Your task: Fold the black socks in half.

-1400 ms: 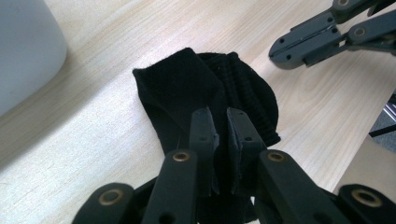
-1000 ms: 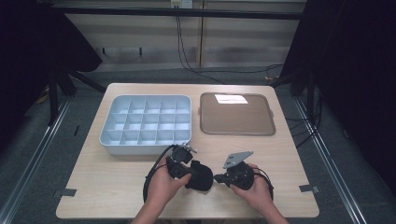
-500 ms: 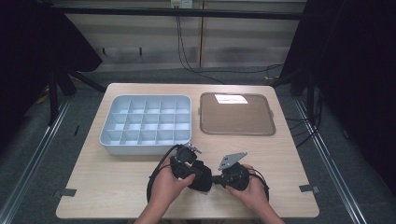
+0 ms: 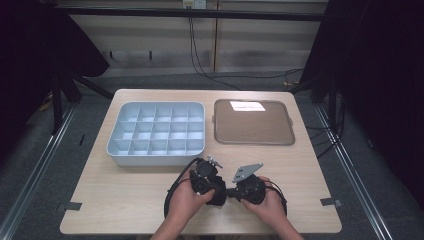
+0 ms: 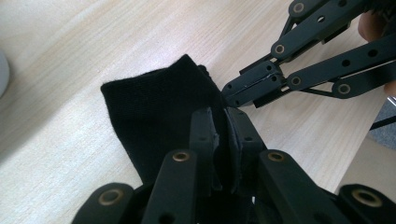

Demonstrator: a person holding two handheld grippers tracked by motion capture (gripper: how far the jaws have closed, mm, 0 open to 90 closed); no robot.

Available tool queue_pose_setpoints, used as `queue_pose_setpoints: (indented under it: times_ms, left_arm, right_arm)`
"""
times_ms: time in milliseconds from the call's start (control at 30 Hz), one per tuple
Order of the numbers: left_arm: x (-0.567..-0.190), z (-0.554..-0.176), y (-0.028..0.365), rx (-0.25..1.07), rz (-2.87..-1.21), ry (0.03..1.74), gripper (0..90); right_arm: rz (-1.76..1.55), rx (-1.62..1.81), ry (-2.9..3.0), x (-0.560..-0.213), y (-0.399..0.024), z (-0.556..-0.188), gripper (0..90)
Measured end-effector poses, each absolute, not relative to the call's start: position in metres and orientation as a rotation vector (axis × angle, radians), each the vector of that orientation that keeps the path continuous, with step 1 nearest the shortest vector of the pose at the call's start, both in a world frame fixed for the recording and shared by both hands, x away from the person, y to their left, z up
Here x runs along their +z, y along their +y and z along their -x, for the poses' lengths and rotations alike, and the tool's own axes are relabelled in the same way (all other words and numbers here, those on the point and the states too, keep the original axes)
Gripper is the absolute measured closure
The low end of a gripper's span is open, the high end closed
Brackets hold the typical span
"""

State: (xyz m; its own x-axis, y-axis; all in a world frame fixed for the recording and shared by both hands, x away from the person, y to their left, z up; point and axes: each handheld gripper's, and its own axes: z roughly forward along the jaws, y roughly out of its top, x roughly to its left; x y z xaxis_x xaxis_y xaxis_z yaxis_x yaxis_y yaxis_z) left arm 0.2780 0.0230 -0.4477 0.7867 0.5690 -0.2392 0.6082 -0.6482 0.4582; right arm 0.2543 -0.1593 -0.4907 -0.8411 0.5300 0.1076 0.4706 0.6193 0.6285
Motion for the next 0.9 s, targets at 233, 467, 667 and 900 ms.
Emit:
queue_pose_setpoints:
  times_ms: [233, 467, 667, 900]
  left_arm:
    - [-0.454, -0.278, 0.025, -0.086, -2.45, 0.892, 81.7]
    - [-0.457, -0.277, 0.028, -0.079, -2.443, 0.901, 81.9]
    - [-0.456, -0.28, 0.036, -0.047, -2.458, 0.917, 82.5]
    - [-0.455, -0.284, 0.054, -0.036, -2.454, 0.957, 82.5]
  right_arm:
    - [-0.839, 1.028, 2.741, -0.49, -0.16, -0.255, 89.6]
    - [-0.877, 1.053, 2.708, -0.488, -0.166, -0.256, 88.0]
    - [-0.903, 1.066, 2.699, -0.487, -0.171, -0.256, 88.0]
    - [-0.89, 1.054, 2.707, -0.487, -0.169, -0.256, 88.0]
